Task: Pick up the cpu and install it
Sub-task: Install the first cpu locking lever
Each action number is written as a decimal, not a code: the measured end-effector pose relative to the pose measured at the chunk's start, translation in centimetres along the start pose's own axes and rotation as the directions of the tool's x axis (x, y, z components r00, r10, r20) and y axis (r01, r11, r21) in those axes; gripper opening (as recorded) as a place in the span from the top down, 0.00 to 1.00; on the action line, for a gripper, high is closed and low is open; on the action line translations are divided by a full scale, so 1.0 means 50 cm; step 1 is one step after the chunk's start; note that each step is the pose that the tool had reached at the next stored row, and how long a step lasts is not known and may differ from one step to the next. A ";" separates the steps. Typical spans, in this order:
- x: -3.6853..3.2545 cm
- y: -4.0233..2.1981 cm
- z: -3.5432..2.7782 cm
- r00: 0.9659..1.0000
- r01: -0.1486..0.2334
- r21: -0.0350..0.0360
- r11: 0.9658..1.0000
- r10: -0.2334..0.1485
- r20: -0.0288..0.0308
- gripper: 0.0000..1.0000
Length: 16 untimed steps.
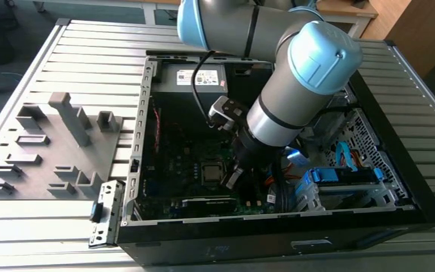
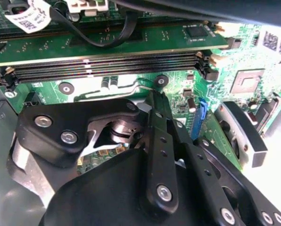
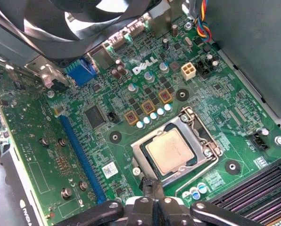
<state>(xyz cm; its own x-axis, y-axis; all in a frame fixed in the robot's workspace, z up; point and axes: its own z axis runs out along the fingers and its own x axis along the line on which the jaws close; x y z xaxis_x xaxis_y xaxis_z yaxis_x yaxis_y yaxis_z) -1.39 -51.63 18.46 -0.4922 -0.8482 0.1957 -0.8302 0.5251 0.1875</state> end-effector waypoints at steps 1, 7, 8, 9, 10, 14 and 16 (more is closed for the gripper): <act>0.000 0.000 0.000 1.000 0.000 0.000 1.000 0.000 0.000 0.89; 0.002 0.000 0.003 1.000 0.002 -0.004 1.000 -0.002 0.007 0.89; 0.002 0.001 0.004 1.000 0.003 -0.005 1.000 -0.003 0.009 0.89; 0.003 0.002 0.005 1.000 0.003 -0.006 1.000 -0.003 0.011 0.89; 0.004 0.003 0.005 1.000 0.004 -0.007 1.000 -0.004 0.013 0.89; 0.005 0.005 0.007 1.000 0.005 -0.010 1.000 -0.005 0.017 0.89; 0.006 0.005 0.007 1.000 0.005 -0.010 1.000 -0.005 0.017 0.89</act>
<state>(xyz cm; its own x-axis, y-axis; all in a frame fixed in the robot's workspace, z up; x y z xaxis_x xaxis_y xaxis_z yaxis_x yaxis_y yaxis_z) -1.84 -51.75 18.23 -0.4923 -0.8519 0.1786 -0.8302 0.5212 0.1980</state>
